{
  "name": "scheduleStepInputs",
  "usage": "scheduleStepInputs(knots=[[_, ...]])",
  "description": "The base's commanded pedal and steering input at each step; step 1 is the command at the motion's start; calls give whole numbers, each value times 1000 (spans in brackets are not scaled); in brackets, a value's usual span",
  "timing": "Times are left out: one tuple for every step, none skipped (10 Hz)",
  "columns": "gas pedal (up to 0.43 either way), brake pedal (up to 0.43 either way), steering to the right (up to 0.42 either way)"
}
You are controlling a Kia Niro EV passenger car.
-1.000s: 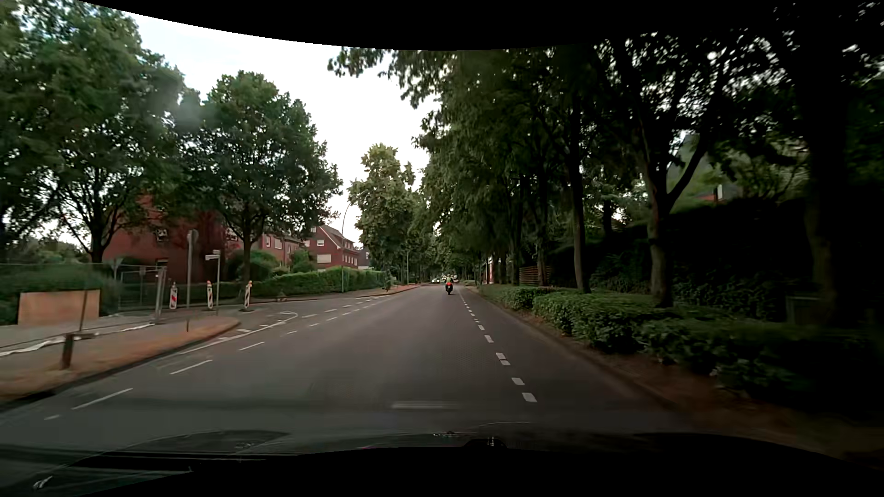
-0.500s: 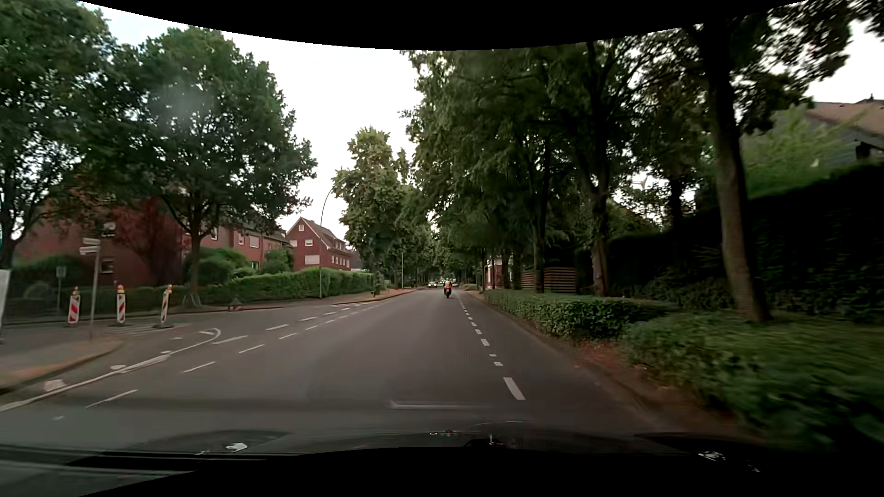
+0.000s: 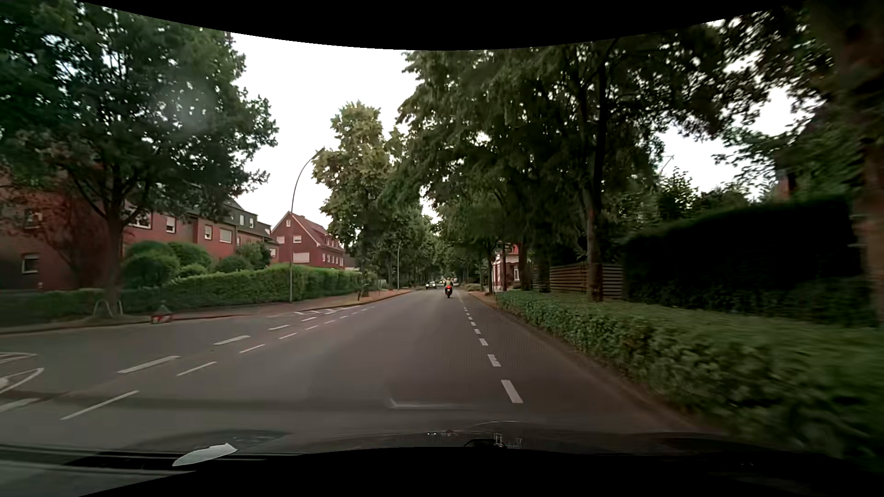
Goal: Follow the waypoints while adhering to traffic rules and regulations
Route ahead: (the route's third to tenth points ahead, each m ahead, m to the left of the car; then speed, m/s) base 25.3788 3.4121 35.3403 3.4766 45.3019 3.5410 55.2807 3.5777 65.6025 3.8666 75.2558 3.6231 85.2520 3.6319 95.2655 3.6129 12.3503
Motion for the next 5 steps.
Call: scheduleStepInputs(knots=[[150, 0, -4], [150, 0, -4], [150, 0, -4], [150, 0, -4], [150, 0, -4]])
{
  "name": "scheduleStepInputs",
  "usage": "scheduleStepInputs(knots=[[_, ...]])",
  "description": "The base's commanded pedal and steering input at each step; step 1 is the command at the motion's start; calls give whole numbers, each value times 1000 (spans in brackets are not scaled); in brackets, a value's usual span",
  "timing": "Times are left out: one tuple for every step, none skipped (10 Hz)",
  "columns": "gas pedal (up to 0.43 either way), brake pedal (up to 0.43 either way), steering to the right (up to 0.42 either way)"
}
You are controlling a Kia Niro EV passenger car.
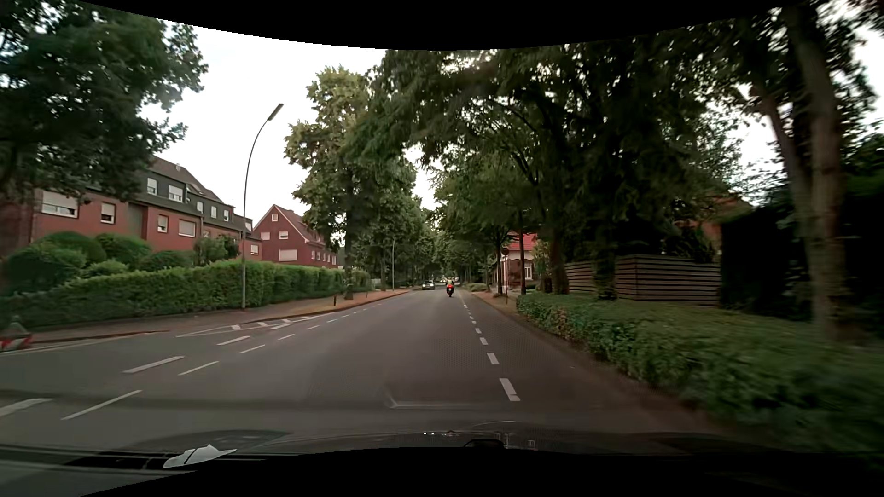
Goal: Follow the waypoints while adhering to traffic rules and regulations
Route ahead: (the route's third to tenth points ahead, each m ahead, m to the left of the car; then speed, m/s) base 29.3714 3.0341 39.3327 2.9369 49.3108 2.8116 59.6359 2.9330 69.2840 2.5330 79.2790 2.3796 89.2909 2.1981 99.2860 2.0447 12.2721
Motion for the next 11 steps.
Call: scheduleStepInputs(knots=[[150, 0, -4], [150, 0, -4], [150, 0, -4], [150, 0, -4], [150, 0, -4], [150, 0, -4], [150, 0, -4], [150, 0, -4], [150, 0, -4], [150, 0, -4], [150, 0, -4]])
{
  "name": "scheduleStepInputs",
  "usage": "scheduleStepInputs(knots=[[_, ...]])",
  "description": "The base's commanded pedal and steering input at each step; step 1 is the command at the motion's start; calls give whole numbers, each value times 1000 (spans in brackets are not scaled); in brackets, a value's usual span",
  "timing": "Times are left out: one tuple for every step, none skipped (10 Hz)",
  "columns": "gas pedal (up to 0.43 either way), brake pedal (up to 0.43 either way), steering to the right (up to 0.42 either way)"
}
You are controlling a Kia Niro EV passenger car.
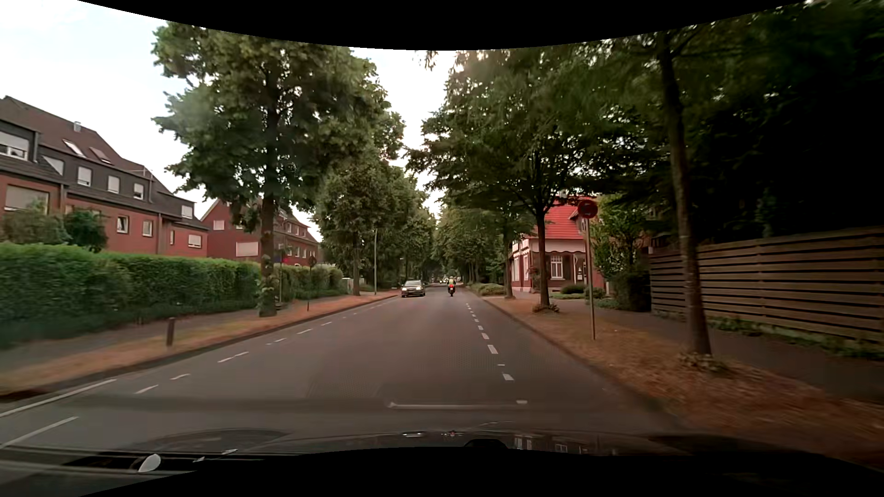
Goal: Follow the waypoints while adhering to traffic rules and regulations
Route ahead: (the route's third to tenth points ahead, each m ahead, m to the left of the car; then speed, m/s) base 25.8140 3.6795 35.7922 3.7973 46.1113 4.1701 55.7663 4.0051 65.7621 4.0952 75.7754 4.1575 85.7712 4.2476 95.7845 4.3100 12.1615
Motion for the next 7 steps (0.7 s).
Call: scheduleStepInputs(knots=[[150, 0, -4], [150, 0, -4], [150, 0, -4], [150, 0, -4], [157, 0, -4], [157, 0, -4], [157, 0, -4]])
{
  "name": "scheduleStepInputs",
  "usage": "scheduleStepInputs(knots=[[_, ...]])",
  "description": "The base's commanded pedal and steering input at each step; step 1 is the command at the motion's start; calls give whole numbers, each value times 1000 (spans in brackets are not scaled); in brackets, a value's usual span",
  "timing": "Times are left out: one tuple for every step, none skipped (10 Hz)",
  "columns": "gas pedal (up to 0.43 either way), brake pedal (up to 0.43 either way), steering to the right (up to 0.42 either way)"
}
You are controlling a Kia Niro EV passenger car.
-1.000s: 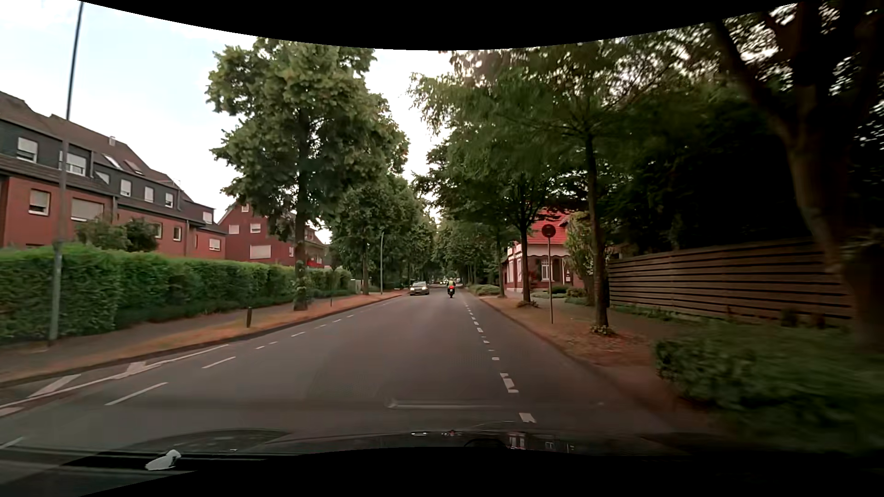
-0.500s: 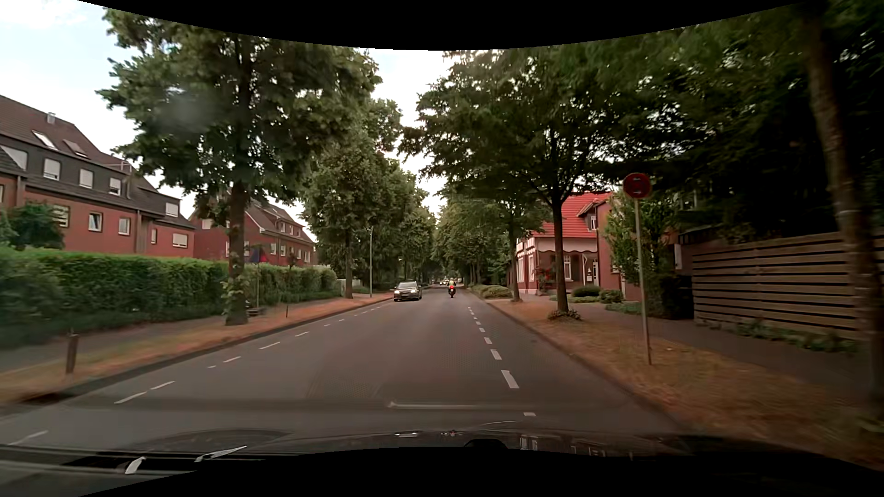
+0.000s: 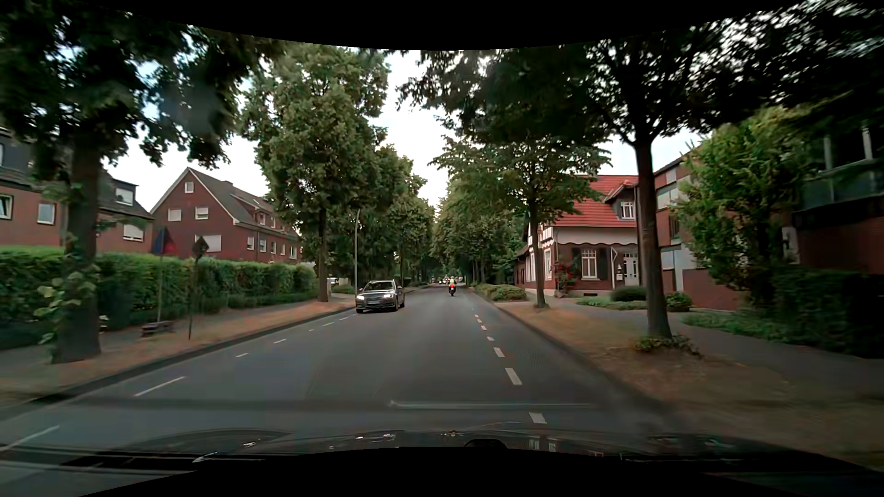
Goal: Follow the waypoints while adhering to traffic rules and regulations
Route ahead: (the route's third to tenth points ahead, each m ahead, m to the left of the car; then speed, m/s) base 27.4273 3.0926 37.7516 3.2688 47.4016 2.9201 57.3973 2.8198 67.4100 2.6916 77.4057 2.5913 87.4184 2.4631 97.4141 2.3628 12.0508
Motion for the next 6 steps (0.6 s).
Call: scheduleStepInputs(knots=[[157, 0, -4], [157, 0, -4], [157, 0, -4], [157, 0, -4], [157, 0, -4], [157, 0, -4]])
